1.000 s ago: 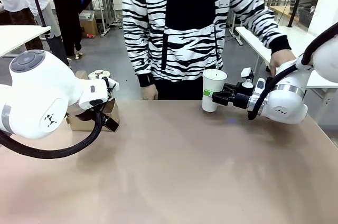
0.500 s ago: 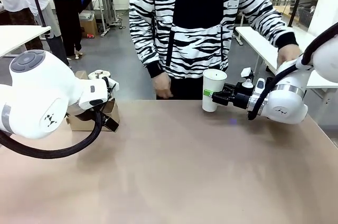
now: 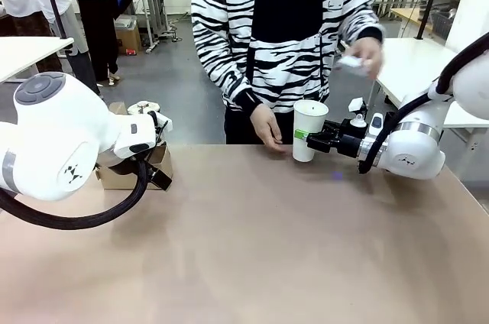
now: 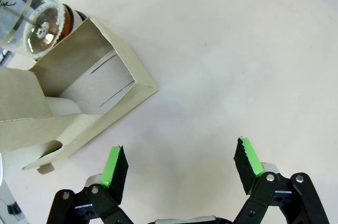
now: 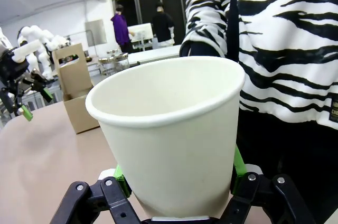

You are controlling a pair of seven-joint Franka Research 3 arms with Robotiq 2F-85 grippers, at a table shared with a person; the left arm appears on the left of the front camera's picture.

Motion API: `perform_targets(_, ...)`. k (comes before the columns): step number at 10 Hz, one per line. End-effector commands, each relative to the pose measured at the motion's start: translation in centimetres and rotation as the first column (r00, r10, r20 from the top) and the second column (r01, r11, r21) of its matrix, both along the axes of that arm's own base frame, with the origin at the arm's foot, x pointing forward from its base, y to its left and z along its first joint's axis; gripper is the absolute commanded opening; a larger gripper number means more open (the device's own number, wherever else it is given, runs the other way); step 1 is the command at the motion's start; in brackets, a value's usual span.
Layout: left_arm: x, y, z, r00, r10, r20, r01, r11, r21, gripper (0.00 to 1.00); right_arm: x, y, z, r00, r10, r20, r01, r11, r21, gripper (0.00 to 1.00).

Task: Pour a drink into a cup and package it in a carrier.
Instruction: When a person places the Paper Cup Lid on the 600 ml Paper Cup , lift the 600 ml Paper Cup.

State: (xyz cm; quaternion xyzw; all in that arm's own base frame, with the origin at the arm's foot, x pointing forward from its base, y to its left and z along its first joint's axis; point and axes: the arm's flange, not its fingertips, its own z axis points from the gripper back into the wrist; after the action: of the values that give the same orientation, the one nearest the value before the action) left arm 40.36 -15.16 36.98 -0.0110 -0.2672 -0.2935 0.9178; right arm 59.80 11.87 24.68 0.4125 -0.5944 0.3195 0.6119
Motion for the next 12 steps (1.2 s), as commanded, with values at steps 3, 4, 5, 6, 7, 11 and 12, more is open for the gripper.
perform_targets(3, -0.03, -0.01, 0.04, 1.000, -0.001, 0.000, 0.001, 1.000, -0.002, 1.00, 0.13, 0.20, 0.22, 1.000, -0.010, 0.004, 0.010, 1.000, 0.006, 0.81)
perform_targets(4, -0.03, -0.01, 0.04, 1.000, -0.001, 0.000, 0.001, 1.000, -0.002, 1.00, 0.13, 0.20, 0.22, 1.000, -0.010, 0.004, 0.010, 1.000, 0.006, 0.81)
perform_targets(5, -0.03, -0.01, 0.04, 1.000, -0.001, 0.000, 0.001, 1.000, -0.002, 1.00, 0.13, 0.20, 0.22, 1.000, -0.010, 0.004, 0.010, 1.000, 0.006, 0.81)
perform_targets(6, -0.03, -0.01, 0.04, 1.000, -0.001, 0.000, 0.001, 1.000, -0.002, 1.00, 0.13, 0.20, 0.22, 1.000, -0.010, 0.004, 0.010, 1.000, 0.006, 0.81)
perform_targets(7, -0.03, -0.01, 0.04, 1.000, -0.001, 0.000, 0.001, 1.000, -0.002, 1.00, 0.13, 0.20, 0.22, 1.000, -0.010, 0.004, 0.010, 1.000, 0.006, 0.81)
perform_targets(11, -0.03, -0.01, 0.04, 1.000, -0.001, 0.000, 0.001, 1.000, -0.002, 1.00, 0.13, 0.20, 0.22, 1.000, -0.010, 0.004, 0.010, 1.000, 0.006, 0.81)
perform_targets(12, -0.03, -0.01, 0.04, 1.000, -0.001, 0.000, 0.001, 1.000, -0.002, 1.00, 0.13, 0.20, 0.22, 1.000, -0.010, 0.004, 0.010, 1.000, 0.006, 0.81)
